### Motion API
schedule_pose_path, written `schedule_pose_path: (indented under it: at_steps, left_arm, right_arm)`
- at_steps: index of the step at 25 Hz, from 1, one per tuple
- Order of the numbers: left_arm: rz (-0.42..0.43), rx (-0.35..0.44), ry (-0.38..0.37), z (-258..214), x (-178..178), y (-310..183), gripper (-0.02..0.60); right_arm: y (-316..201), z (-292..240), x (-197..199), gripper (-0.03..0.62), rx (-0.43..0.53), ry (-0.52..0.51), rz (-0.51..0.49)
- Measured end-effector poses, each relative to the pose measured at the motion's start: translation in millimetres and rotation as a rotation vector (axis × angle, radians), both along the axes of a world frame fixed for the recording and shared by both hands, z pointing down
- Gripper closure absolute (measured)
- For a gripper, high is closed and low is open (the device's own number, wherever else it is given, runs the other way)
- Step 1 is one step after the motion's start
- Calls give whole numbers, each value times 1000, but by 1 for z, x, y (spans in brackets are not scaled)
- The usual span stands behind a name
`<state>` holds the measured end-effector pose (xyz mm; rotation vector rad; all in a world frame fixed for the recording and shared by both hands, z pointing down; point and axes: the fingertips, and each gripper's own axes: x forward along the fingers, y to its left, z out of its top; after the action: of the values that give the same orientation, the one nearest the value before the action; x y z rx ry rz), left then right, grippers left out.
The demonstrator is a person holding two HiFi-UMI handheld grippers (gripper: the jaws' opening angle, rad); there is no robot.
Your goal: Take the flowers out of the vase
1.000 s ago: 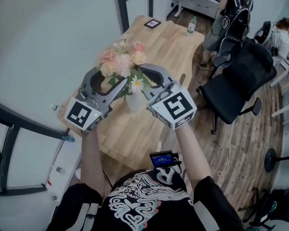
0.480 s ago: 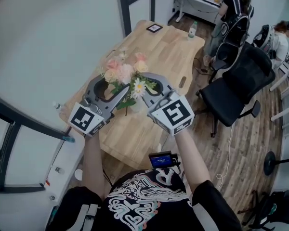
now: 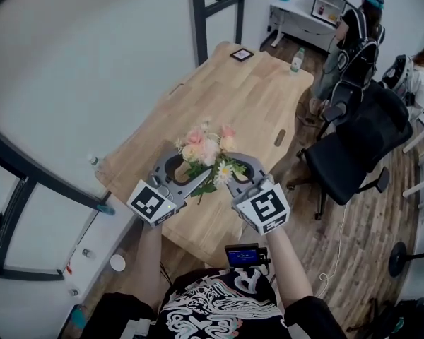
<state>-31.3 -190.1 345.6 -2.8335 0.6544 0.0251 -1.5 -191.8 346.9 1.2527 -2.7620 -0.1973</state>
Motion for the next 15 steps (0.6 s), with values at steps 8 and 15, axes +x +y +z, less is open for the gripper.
schedule_pose_path:
  at_steps: [8, 15]
  left_arm:
    - [45, -86, -76, 51, 1, 10, 339]
    - [89, -146, -145, 105, 10, 14, 339]
  right_arm:
    - [7, 59, -3, 588, -86, 44, 5]
    - [16, 111, 4, 588, -189, 95, 2]
